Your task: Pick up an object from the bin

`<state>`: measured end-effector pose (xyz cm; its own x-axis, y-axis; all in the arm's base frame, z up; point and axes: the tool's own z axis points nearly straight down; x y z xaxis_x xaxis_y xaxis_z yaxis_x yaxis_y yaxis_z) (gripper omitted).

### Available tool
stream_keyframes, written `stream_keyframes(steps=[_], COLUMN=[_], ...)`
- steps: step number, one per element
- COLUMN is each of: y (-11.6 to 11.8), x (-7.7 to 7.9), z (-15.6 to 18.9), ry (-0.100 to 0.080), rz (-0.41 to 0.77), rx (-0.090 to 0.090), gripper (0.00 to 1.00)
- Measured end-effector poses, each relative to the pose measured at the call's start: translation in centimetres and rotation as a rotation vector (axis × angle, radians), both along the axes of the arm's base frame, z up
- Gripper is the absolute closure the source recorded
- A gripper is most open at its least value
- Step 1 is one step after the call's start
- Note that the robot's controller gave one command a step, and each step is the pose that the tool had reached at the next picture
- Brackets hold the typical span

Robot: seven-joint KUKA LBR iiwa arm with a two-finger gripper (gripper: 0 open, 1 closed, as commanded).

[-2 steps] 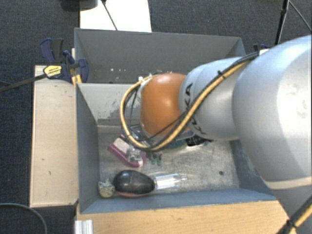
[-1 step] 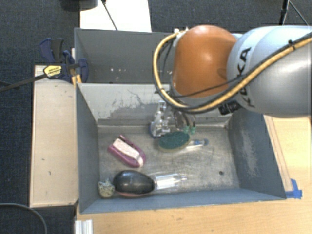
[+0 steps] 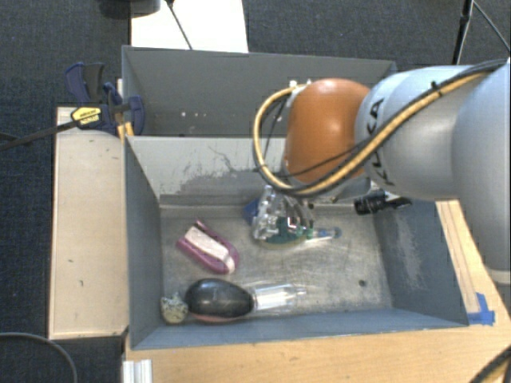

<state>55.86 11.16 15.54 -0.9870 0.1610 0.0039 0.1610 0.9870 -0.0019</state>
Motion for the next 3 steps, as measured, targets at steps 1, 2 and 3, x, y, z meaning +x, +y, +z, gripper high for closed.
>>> stream_keyframes(steps=[1, 2, 3], y=[-2.0, 0.4, -0.7], x=[2.5, 0.7, 0.2], z=[4.7, -0.2, 0.6], ry=[-0.011, -0.002, -0.003], rz=[0.561, 0.268, -0.048], rx=[0.001, 0.003, 0.001], gripper=[1.00, 1.00, 1.00])
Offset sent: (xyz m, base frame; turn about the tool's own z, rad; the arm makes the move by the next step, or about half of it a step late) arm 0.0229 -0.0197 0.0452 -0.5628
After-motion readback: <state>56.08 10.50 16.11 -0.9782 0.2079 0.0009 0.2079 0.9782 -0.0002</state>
